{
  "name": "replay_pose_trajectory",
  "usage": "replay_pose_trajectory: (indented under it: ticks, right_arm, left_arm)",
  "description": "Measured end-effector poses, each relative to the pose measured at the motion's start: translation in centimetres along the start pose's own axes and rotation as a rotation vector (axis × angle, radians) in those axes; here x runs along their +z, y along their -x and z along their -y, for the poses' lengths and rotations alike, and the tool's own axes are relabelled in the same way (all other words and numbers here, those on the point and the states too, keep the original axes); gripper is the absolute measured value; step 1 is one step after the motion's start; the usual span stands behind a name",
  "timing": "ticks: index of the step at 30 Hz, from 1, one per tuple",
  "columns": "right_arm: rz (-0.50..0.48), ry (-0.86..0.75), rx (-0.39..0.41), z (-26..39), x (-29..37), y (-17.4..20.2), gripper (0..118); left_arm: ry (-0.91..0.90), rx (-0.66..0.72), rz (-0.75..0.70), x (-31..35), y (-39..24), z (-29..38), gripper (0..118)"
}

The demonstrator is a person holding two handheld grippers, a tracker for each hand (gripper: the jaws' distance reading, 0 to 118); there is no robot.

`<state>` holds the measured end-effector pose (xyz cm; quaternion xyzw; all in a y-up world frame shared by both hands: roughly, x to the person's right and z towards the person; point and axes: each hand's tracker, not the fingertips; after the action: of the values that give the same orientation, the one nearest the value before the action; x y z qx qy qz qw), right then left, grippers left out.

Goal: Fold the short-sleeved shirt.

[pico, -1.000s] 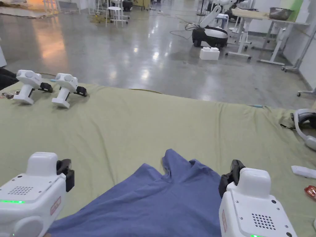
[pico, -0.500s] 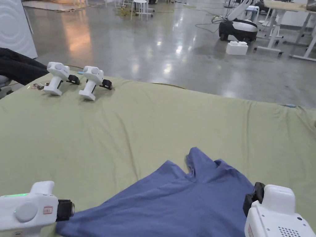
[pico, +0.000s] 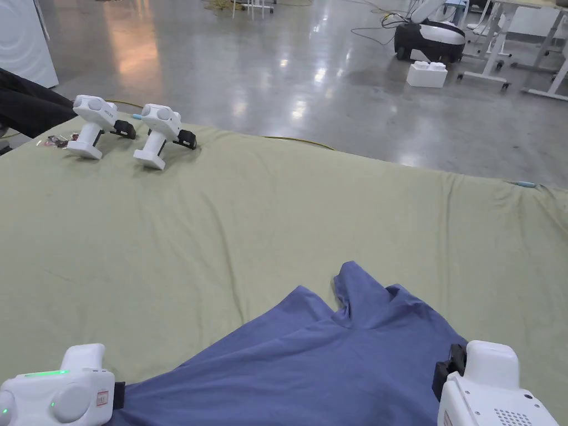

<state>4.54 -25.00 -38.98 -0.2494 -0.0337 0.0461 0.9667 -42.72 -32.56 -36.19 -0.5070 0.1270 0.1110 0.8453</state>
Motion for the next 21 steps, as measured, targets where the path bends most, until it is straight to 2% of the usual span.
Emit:
replay_pose_trajectory:
  ticks: [1, 2, 4, 5, 6, 14, 17, 21]
  right_arm:
    - [-0.014, 0.020, -0.005, -0.5, -1.0, -0.1, 5]
    - [-0.038, 0.046, 0.002, -1.1, -2.2, -0.2, 15]
    - [-0.060, 0.069, 0.024, -2.6, -5.1, -0.7, 42]
    - [-0.083, 0.102, 0.037, -3.5, -6.8, -0.9, 60]
    - [-0.107, 0.124, 0.035, -4.4, -8.6, -1.3, 68]
    - [-0.205, 0.400, 0.083, -9.5, -22.9, -2.4, 70]
    - [-0.212, 0.481, 0.135, -9.0, -26.4, -2.0, 70]
    - [-0.253, 0.594, 0.114, -7.2, -29.6, -1.5, 70]
  left_arm:
    - [-0.001, -0.005, -0.004, -0.1, -0.1, 0.0, 7]
    - [-0.013, -0.022, -0.016, -0.1, 0.0, 0.1, 7]
    - [-0.037, -0.034, -0.016, 0.1, 0.0, 0.6, 6]
    - [-0.045, -0.035, -0.014, 0.3, 0.2, 0.7, 6]
    - [-0.049, -0.036, -0.008, 0.4, 0.5, 0.6, 6]
    - [-0.085, -0.035, -0.003, 2.4, -0.3, 0.2, 6]
    - [-0.083, -0.041, -0.007, 2.3, -0.5, 0.0, 6]
    - [-0.071, -0.048, -0.016, 2.1, -1.0, -0.1, 6]
